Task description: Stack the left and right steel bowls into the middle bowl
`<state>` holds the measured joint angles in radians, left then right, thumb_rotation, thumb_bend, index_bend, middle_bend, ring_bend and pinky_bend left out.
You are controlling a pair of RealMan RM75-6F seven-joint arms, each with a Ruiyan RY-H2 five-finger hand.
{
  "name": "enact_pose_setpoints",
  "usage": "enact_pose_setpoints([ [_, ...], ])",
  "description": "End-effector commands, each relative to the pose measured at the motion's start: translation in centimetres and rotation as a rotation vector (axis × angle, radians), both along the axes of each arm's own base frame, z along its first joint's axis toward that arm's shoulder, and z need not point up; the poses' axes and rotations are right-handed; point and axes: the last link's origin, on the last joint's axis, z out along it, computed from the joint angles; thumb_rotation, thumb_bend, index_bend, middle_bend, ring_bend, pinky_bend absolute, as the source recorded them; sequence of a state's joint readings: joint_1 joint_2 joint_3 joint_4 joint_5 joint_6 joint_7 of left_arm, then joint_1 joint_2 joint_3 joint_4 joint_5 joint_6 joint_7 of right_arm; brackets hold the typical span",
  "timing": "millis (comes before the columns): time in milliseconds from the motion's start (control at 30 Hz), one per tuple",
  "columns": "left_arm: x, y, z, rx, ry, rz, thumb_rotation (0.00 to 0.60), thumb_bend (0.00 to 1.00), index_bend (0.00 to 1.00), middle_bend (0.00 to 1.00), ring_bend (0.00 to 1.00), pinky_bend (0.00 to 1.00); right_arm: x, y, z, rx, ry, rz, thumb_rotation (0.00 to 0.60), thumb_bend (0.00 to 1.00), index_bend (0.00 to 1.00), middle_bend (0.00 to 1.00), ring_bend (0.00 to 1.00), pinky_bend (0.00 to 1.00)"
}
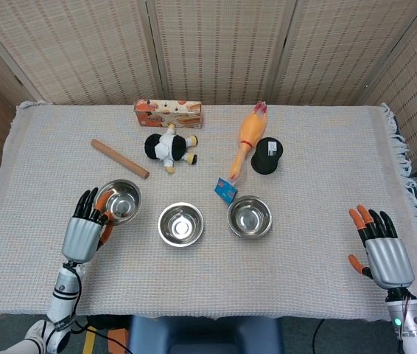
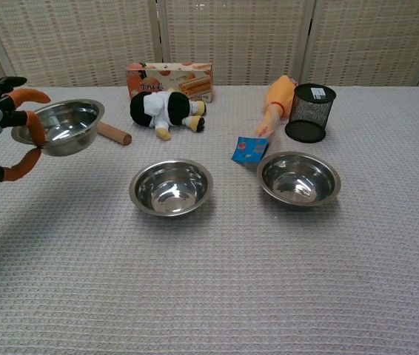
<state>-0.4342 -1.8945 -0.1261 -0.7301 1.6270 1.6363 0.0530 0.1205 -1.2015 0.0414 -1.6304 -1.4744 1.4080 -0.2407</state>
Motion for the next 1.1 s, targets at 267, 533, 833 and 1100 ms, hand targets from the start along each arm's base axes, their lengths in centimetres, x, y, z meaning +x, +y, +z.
enact_pose_setpoints([
  [267,7.3,-1.1,-3.9,-0.14,-0.003,-0.14,0.6,0.48,0.68,0.16,0.04,0.13,0.0,0.0,0.3,-0.009,-0.004,-0.003,0.6,0.15,0.0,0.0,0.0,0.0],
  [533,9.1,-2.1,-7.1,-0.229,0.104,-0.189,0.6,0.47,0.63,0.15,0.03,0.13,0.1,0.3,0.8,-0.02,-0.017,0.003,0.6,0.15,0.0,0.0,0.0,0.0],
  [833,8.4,-1.7,-7.7,-0.223,0.169,-0.165,0.6,0.47,0.3,0.07,0.0,0.13,0.1,0.4,0.9,-0.018,-0.019,0.008,0.6,0.15,0.0,0.0,0.0,0.0],
  [1100,7.3,-2.1,-6.4,-0.242,0.208,-0.115,0.6,0.47,0.0,0.0,0.0,0.12,0.1,0.4,0.6,-0.012,-0.014,0.009,0.6,0.15,0.0,0.0,0.0,0.0],
])
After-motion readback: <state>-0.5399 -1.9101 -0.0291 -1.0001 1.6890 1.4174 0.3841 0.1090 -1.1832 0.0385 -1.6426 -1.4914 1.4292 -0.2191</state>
